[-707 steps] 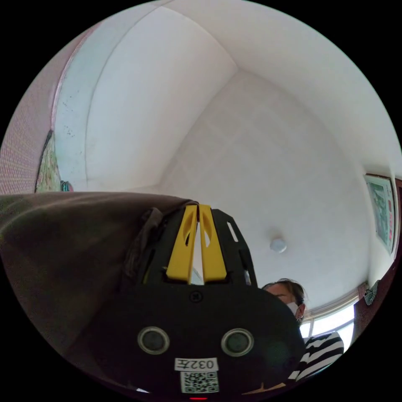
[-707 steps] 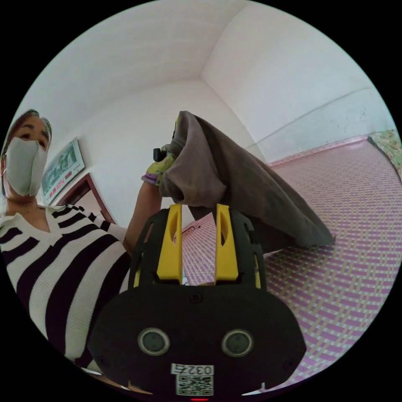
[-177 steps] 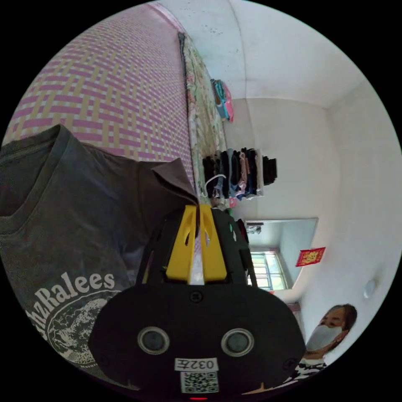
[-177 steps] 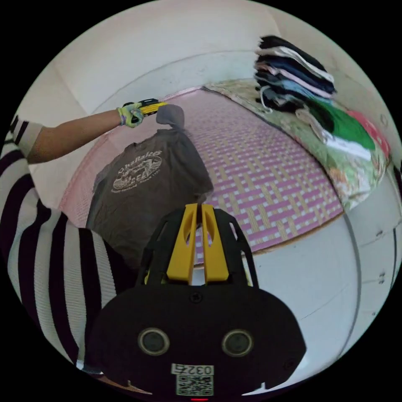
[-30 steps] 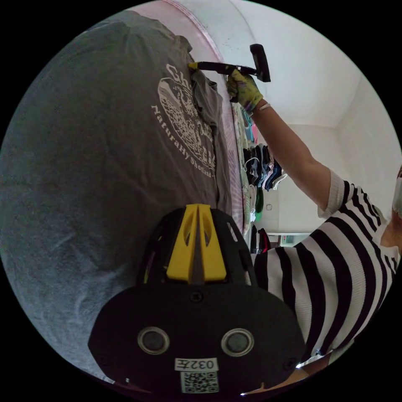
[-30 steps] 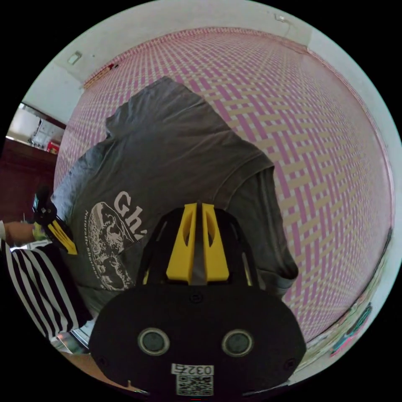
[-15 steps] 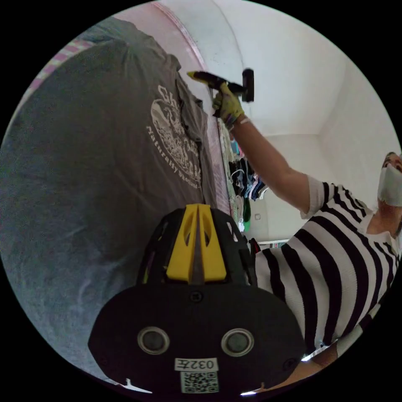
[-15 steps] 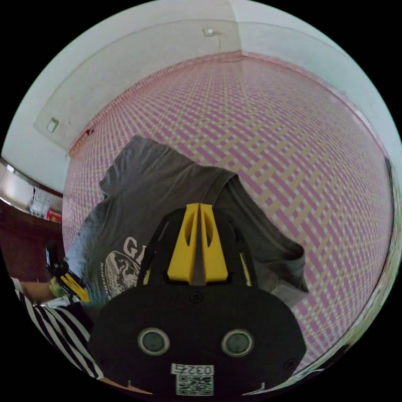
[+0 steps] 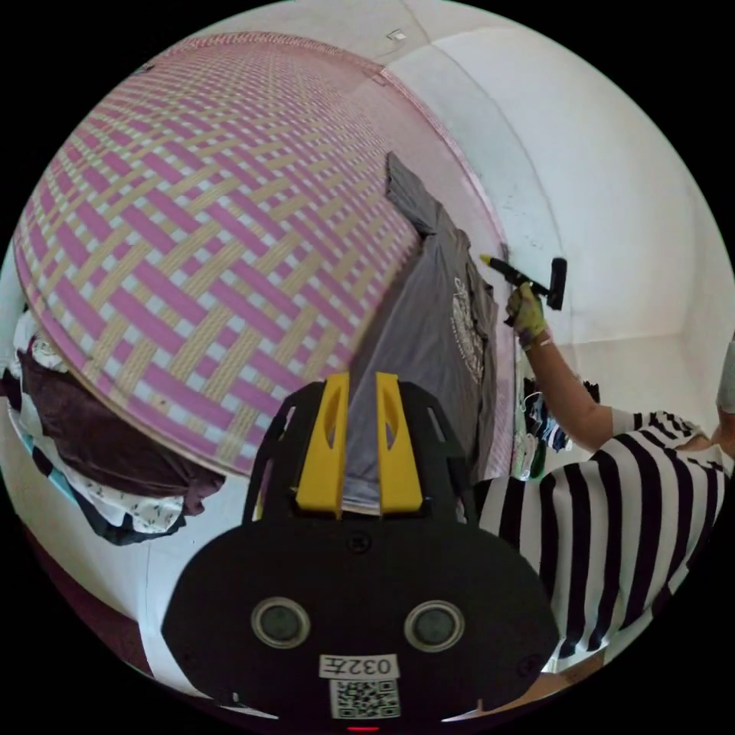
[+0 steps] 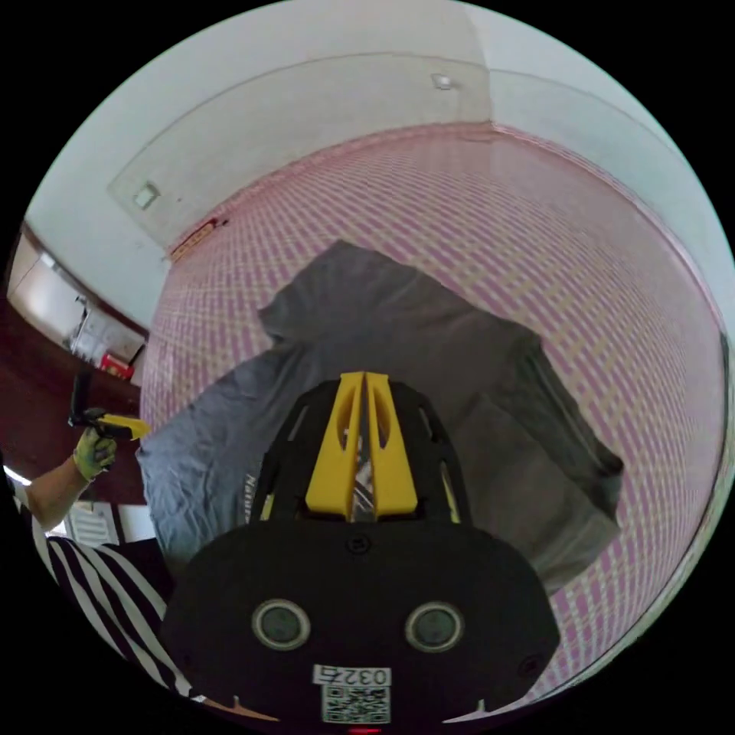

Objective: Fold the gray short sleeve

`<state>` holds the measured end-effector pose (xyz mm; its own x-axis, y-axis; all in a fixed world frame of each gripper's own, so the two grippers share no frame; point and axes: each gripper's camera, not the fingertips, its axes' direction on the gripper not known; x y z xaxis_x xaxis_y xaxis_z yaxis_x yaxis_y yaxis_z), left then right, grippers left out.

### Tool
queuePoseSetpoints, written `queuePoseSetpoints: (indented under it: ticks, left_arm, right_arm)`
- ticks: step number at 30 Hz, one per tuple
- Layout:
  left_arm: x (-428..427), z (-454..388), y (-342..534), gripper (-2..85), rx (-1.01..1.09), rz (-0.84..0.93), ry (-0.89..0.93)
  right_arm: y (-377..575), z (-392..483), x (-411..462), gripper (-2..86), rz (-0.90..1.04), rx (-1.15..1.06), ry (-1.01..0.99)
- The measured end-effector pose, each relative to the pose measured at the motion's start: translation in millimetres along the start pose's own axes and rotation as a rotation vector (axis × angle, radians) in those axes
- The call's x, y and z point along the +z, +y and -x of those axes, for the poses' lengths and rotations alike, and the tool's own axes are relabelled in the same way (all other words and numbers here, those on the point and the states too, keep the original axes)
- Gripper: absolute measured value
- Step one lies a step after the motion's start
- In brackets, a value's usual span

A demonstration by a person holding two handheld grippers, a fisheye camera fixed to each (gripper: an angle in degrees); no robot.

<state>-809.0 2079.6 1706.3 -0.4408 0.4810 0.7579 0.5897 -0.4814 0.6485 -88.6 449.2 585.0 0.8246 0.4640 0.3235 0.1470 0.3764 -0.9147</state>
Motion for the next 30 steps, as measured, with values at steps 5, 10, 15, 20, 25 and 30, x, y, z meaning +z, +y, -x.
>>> queuePoseSetpoints:
  ticks: [5,10,15,20,25,30]
  left_arm:
    - [13.4,10.1,24.8,4.9,0.038,0.058,-0.123]
    - [22.5,26.7,42.4,6.0,0.059,0.042,-0.054]
    - [29.6,44.8,62.9,4.0,0.101,0.038,-0.044]
    - [42.0,63.2,79.1,-0.8,0.136,0.057,-0.060]
    - [29.6,77.7,91.0,-1.1,0.146,0.021,-0.048]
    - [11.3,65.8,100.0,-1.1,0.251,0.035,-0.027]
  right_arm:
    - [-74.6,89.2,40.7,8.5,0.038,-0.140,-0.128]
    - [-123.8,140.7,91.2,11.1,0.157,-0.163,-0.061]
    - [-146.8,156.6,114.7,10.9,0.217,-0.094,0.102]
    - [-147.6,161.2,122.7,3.1,0.254,-0.091,0.236]
    - [-144.0,127.6,93.4,-0.4,0.214,-0.010,0.111]
    - [-114.2,55.9,12.9,-0.7,-0.020,0.177,-0.175]
